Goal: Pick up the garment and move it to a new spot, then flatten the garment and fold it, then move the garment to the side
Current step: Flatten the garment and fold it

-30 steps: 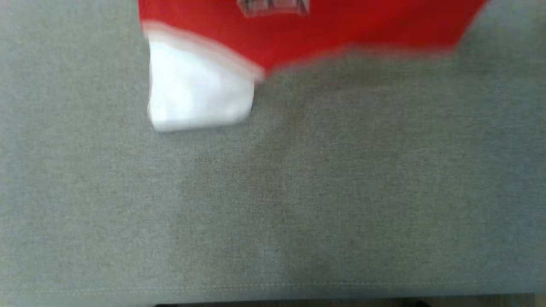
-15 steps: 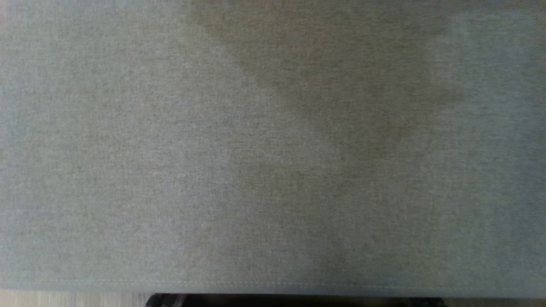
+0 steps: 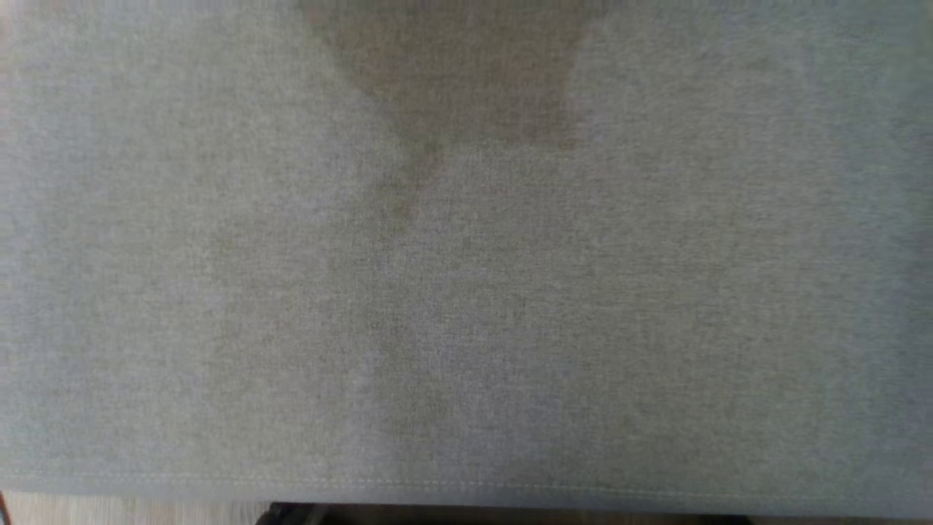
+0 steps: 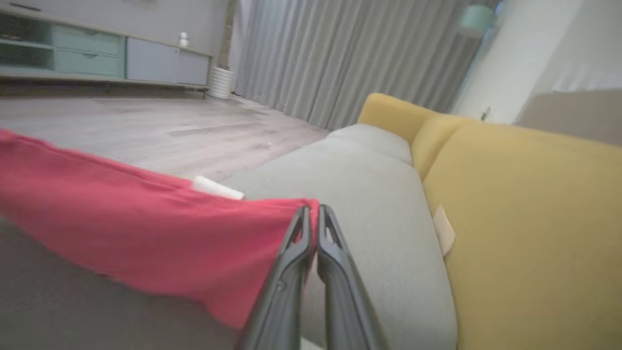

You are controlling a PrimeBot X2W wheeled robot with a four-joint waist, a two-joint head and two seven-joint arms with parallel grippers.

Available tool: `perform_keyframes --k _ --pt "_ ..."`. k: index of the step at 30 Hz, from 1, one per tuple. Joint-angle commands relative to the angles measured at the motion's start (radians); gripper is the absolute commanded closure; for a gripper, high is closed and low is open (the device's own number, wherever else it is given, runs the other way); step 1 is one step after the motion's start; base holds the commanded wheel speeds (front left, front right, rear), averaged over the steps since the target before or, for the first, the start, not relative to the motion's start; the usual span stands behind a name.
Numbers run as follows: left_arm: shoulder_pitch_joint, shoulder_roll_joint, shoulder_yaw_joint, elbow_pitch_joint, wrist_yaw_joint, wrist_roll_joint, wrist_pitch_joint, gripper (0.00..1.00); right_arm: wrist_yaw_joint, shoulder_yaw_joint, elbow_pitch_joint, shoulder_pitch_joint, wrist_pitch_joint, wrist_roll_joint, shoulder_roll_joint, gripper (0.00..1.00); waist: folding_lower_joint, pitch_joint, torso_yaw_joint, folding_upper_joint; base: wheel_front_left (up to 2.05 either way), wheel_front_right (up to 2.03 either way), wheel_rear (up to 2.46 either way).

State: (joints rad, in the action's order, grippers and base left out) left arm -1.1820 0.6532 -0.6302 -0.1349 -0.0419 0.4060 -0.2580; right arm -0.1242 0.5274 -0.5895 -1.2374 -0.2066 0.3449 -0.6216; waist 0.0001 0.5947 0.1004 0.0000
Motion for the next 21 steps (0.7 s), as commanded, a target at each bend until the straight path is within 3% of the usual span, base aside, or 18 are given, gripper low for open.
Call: perform_keyframes --k 1,5,11,16,21 --pt "0.105 0.072 0.089 0.052 0.015 0.008 -0.004 1.0 -0.007 -0.077 0.044 0.109 0.015 0.032 -0.014 1.0 -0.0001 -0.061 -0.013 0.0 0.0 0.0 0.0" --pt "0.41 0.079 0.191 0.122 0.044 0.037 -0.004 1.0 -0.007 -0.261 0.126 0.384 0.052 0.042 0.037 1.0 -0.0001 -0.14 -0.025 0.0 0.0 0.0 0.0" --pt "0.751 0.033 0.293 0.218 0.051 0.032 -0.004 1.0 -0.007 -0.473 0.355 0.784 0.093 -0.043 0.162 1.0 -0.0001 -0.227 -0.025 0.0 0.0 0.0 0.0" --pt "0.957 0.0 0.316 0.292 0.067 -0.031 -0.004 1.0 -0.007 -0.566 0.538 1.043 0.136 -0.134 0.263 1.0 -0.0001 -0.28 -0.019 0.0 0.0 0.0 0.0" --pt "1.096 -0.009 0.316 0.339 0.084 -0.072 -0.004 1.0 -0.007 -0.614 0.673 1.197 0.174 -0.18 0.331 1.0 -0.0001 -0.301 -0.019 0.0 0.0 0.0 0.0"
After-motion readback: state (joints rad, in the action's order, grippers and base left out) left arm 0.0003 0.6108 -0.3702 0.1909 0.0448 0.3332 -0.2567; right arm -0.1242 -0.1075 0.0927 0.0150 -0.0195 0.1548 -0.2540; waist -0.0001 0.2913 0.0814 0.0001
